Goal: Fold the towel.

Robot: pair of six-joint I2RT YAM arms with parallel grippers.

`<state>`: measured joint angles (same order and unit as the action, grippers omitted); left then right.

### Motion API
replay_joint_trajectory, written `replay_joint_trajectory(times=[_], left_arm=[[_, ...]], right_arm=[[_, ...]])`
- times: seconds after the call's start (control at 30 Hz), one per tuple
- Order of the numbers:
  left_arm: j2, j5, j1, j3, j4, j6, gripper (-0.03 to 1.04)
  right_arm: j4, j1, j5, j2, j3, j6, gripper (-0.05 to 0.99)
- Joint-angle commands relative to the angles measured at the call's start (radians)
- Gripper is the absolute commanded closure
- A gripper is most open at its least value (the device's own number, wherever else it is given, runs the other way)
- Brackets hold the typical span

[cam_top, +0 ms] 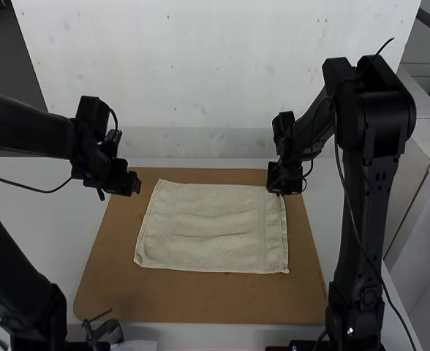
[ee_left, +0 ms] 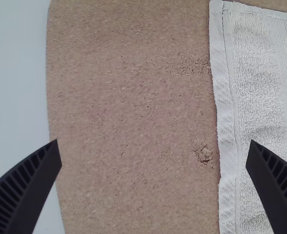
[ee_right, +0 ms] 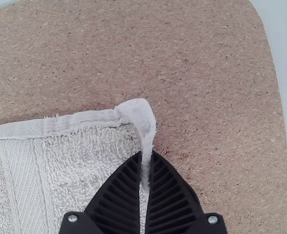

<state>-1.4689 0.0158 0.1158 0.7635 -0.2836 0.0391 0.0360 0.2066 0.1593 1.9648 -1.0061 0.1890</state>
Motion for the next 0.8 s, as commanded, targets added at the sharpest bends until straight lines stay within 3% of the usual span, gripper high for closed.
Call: replay_joint_trajectory(times=[0.0, 0.17, 0.4, 0.5, 0.77], left_arm=[[-0.100, 0.006, 0.030, 0.108, 0.011, -0.002, 0.04], [-0.225, 0.001, 0.064, 0.234, -0.005, 0.028, 0.04], [-0.400, -0.047, 0.099, 0.387, -0.049, 0.074, 0.04], [-0.470, -0.097, 0.124, 0.444, -0.075, 0.074, 0.04], [-0.607, -0.109, 0.165, 0.570, -0.140, 0.084, 0.05]], right_arm=[[0.005, 0.013, -0.056, 0.069, 0.003, 0.018, 0.92], [0.004, 0.016, -0.052, 0.072, 0.004, 0.015, 0.92], [0.001, 0.017, -0.052, 0.082, 0.003, 0.009, 0.92], [-0.001, 0.016, -0.050, 0.088, 0.003, 0.009, 0.92], [-0.005, 0.017, -0.050, 0.105, 0.003, 0.007, 0.92]])
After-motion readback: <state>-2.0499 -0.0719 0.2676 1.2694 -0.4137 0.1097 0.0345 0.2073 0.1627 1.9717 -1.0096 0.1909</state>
